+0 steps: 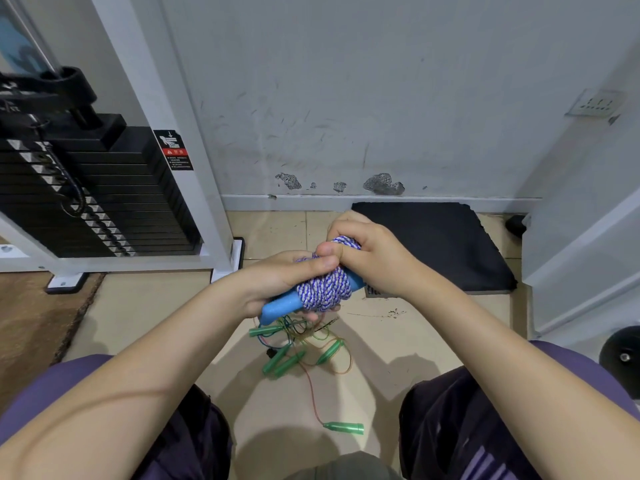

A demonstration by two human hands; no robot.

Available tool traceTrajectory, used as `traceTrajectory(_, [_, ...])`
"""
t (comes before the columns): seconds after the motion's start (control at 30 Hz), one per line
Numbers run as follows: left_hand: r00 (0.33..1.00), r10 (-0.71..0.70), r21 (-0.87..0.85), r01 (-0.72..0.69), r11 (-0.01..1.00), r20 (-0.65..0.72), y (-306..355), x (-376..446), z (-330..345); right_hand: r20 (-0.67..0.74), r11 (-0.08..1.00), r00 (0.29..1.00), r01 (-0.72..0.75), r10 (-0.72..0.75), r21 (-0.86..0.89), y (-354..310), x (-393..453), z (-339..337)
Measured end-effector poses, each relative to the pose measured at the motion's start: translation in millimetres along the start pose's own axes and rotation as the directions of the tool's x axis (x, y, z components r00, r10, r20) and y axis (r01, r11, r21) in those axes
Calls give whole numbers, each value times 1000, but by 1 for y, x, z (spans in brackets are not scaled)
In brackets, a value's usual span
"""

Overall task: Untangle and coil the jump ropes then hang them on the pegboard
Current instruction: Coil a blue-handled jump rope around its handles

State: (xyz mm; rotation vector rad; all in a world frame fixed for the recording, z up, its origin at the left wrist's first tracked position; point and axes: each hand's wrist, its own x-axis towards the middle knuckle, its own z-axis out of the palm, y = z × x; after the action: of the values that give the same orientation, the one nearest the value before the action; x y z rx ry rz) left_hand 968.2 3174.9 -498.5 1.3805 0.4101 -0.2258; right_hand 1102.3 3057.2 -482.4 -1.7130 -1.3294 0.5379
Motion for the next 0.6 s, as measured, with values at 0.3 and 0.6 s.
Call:
traceTrajectory(0.3, [992, 17, 56, -10, 998, -123, 2, 1, 9, -30, 985, 985, -171, 172, 27, 3, 2, -5])
traceTrajectory(0.6, [932, 71, 222, 11, 975, -355, 7, -2, -14, 5, 926, 936, -348, 351, 148, 7, -5, -45])
